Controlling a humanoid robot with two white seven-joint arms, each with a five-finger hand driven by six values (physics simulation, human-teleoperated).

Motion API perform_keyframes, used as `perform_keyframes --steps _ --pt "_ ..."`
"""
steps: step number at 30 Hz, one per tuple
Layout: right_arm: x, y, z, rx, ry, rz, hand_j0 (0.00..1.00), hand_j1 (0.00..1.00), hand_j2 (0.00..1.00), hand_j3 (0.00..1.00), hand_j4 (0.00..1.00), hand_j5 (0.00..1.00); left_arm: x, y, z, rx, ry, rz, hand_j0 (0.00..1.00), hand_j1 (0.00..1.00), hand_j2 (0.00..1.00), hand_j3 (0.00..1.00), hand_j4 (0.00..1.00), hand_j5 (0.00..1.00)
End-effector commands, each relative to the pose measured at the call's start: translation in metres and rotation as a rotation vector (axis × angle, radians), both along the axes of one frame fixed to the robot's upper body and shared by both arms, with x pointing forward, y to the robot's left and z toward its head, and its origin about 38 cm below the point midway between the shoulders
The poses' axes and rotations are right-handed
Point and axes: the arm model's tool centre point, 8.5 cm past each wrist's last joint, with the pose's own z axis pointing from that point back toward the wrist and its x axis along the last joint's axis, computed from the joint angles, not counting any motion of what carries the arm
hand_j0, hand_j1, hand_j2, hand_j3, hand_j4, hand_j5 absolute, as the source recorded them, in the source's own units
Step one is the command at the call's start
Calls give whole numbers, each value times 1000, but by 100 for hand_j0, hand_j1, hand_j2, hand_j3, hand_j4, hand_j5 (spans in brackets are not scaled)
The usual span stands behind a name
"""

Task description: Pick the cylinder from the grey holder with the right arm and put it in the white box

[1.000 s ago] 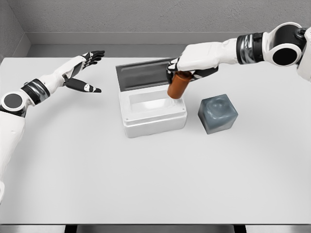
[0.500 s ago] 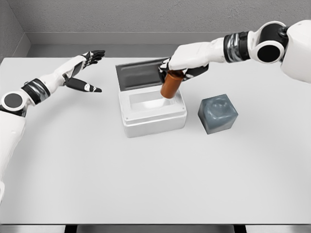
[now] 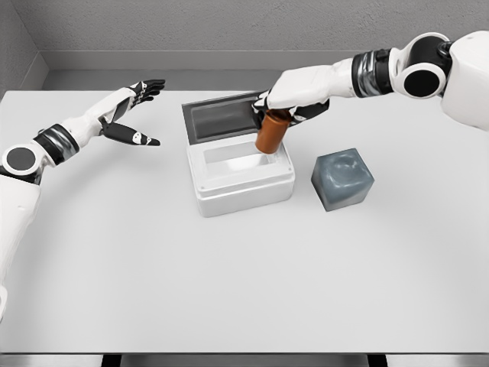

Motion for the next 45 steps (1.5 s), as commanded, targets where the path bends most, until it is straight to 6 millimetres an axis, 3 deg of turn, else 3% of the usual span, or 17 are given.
perform_keyframes --steps 1,12,13,14,15,16,19,21,27,31,35,37,39,45 --pt "-7 2 -4 -42 -5 33 38 38 38 38 38 38 0 0 1 -8 0 3 100 100 100 100 100 100" --pt "-10 8 -2 -70 -27 64 40 40 40 40 40 40 0 -1 2 -8 -6 -3 100 100 100 100 100 100" --pt "-10 7 -2 -69 -28 60 49 49 49 49 49 49 0 0 2 -7 -6 -2 100 100 100 100 100 100" --pt "-10 8 0 -64 -31 61 65 65 65 65 65 65 0 0 2 -7 -6 -2 100 100 100 100 100 100" --pt "-11 9 1 -55 -33 65 88 88 88 88 88 88 0 0 2 -7 -6 -2 100 100 100 100 100 100" --pt "-11 10 3 -51 -35 68 96 96 96 96 96 96 0 0 2 -7 -6 -2 100 100 100 100 100 100" --pt "-15 10 8 -31 -42 78 100 100 100 100 100 100 0 1 3 -4 -6 0 100 100 100 100 100 100" --pt "-24 4 29 18 -77 93 100 100 100 100 100 100 0 2 4 -3 -8 1 100 100 100 100 100 100" --pt "-52 -46 87 163 -134 56 100 100 100 100 100 100 0 5 4 1 -8 5 100 100 100 100 100 100" --pt "-56 -78 77 154 -118 -8 100 100 100 100 100 100 -1 7 4 2 -5 8 100 100 100 100 100 100" --pt "-70 -148 26 81 -12 -163 100 100 100 100 100 100 -1 7 4 3 -7 8 100 100 100 100 100 100" --pt "-79 -177 25 65 -9 -225 100 100 100 100 100 100 -1 7 5 2 -7 8 100 100 100 100 100 100" --pt "-83 -193 25 57 -8 -261 100 100 100 100 100 100 -1 7 4 3 -6 7 100 100 100 100 100 100" --pt "-84 -211 26 48 -12 -308 100 100 100 100 100 100 0 -1 3 1 -3 -6 100 100 100 100 100 100"
